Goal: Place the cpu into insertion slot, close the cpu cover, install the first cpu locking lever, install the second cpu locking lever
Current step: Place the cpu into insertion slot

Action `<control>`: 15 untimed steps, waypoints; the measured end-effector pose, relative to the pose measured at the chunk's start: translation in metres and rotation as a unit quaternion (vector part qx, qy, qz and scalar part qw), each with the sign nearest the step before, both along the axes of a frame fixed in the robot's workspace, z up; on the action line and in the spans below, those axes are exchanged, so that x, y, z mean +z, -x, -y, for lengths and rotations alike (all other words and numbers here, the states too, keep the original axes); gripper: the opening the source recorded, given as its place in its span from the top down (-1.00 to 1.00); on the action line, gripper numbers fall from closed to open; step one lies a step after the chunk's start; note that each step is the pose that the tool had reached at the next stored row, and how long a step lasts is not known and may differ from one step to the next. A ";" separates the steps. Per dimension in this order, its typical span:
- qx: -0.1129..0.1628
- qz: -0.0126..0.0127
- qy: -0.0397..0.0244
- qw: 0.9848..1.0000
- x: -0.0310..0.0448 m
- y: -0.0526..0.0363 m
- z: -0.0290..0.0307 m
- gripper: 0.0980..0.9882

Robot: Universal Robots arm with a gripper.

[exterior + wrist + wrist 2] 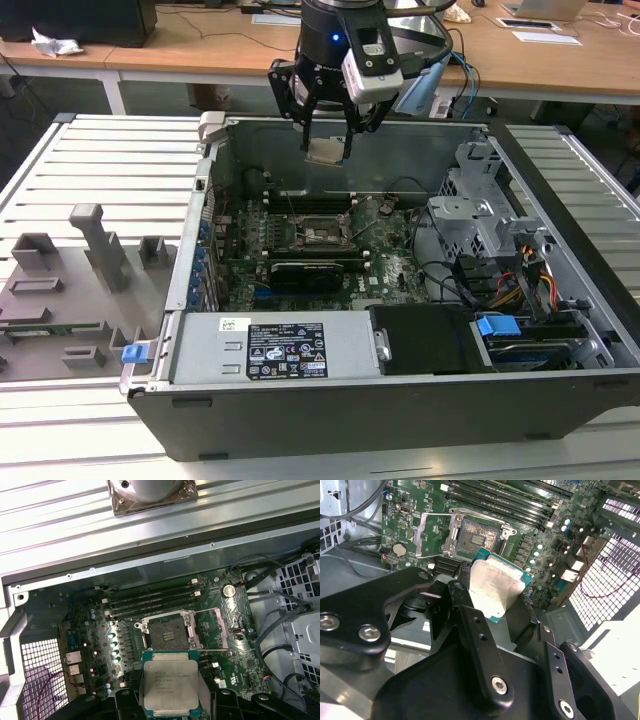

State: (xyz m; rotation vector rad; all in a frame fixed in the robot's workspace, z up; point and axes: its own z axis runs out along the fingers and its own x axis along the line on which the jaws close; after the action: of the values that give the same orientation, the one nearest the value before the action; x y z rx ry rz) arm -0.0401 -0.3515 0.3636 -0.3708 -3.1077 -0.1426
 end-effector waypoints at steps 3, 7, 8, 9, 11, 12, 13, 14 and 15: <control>-0.006 0.000 0.000 1.000 -0.0001 0.0002 0.0000 0.03; -0.015 0.000 0.000 1.000 -0.0003 0.0005 0.0000 0.03; -0.018 0.000 0.000 1.000 -0.0003 0.0006 -0.0001 0.03; -0.021 0.000 0.000 1.000 -0.0004 0.0006 0.0000 0.03; -0.024 0.000 0.000 1.000 -0.0004 0.0006 -0.0001 0.03; -0.025 0.000 0.000 1.000 -0.0005 0.0006 -0.0001 0.03; -0.027 0.000 0.000 1.000 -0.0005 0.0006 -0.0001 0.03; -0.028 0.000 0.000 1.000 -0.0005 0.0006 -0.0002 0.03; -0.030 0.000 0.000 1.000 -0.0005 0.0007 -0.0002 0.03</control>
State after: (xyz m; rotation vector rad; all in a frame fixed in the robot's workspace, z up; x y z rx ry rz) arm -0.0408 -0.3514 0.3631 -0.4629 -3.0980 -0.1431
